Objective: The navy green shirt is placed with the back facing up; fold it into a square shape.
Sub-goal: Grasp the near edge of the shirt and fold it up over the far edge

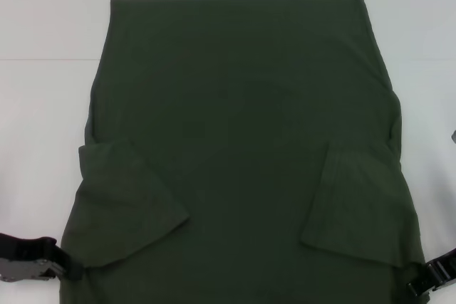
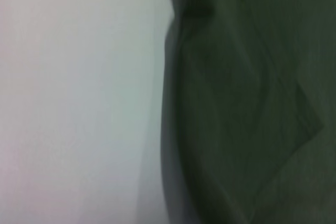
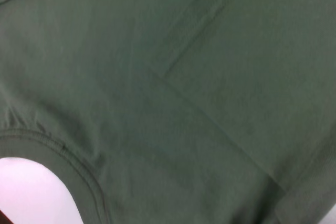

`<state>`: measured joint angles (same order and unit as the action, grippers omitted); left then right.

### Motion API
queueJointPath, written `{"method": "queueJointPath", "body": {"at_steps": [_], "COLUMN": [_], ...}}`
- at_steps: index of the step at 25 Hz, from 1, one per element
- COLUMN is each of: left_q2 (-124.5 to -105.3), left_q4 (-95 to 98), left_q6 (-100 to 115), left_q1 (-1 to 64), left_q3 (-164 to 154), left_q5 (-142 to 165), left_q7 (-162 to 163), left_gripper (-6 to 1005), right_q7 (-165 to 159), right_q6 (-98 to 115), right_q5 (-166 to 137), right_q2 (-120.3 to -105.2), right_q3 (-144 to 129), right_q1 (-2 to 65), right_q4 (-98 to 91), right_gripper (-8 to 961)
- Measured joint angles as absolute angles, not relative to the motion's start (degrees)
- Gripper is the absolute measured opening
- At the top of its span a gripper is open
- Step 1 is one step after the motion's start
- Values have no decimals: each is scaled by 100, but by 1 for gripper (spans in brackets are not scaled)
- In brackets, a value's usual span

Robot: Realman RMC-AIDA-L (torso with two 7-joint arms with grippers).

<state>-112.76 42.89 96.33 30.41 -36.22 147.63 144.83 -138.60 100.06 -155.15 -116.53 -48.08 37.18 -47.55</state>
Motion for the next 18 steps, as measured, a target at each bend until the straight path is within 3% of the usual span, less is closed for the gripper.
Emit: {"method": "queueJointPath", "body": {"at_steps": [8,13,18], "left_q2": [-11266,-11252,-11157], "left_q4": [4289,4282,4163], "left_q6": [9632,9698,9916], "left_q1": [3057,3065,3090], "left_q3": [-3621,-3621,-3621], "left_q5": [14720,14720,14720], "left_q7": [14475,14475,14472], "left_gripper": [40,40,40], "right_q7": [-13836,-13713,-13290], "right_q6": [10015,10102,10521], "right_q5": [-15512,-15486,-15458], "right_q2": [-11647,-11619,-11584], "right_q3": [-4808,-4803,-4733], "right_q1": [3738,3737,3705], "right_q4": [-4755,-4755,-4755], "right_gripper": [317,102,57]}}
